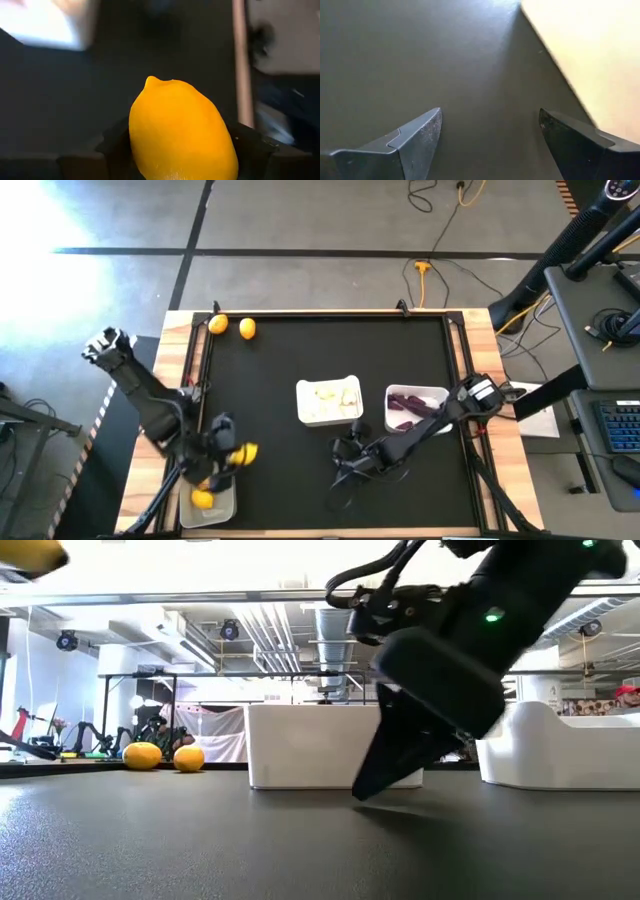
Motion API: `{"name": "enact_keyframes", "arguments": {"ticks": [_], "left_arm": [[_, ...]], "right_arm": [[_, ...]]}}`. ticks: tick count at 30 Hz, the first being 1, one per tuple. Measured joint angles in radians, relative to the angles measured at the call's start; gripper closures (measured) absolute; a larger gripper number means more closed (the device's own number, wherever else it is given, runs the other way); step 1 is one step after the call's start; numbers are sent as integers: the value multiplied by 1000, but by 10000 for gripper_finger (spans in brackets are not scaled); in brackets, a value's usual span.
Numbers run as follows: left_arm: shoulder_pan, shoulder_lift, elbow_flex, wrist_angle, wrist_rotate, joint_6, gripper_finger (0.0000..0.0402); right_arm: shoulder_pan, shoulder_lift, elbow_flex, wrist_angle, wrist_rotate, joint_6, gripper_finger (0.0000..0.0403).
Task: Sort produce into baskets
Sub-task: Put the lemon into the gray bin
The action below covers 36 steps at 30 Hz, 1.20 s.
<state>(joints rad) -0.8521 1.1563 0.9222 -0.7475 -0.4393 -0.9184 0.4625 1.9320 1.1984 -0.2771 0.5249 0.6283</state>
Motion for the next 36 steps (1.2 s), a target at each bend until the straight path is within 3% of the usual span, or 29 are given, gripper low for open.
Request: {"name": "enact_keyframes", "arguments": {"ticks": [5, 11, 15, 19, 36], "left_arm": [[-114, 42, 0, -22, 147, -254, 169], [-201, 116, -1, -154, 178, -488, 169], [-216, 169, -1, -228, 251, -626, 168], [-219, 215, -2, -253, 356, -663, 168], [-211, 324, 3, -307, 456, -690, 168]], "right_arm": [[-18, 0, 2, 0, -7, -3, 76], [-29, 0, 2, 7, -8, -4, 76], [-31, 0, 2, 8, -8, -1, 76], [-33, 0, 2, 20, -8, -18, 76], [-50, 0, 1, 53, -8, -132, 76]]}}
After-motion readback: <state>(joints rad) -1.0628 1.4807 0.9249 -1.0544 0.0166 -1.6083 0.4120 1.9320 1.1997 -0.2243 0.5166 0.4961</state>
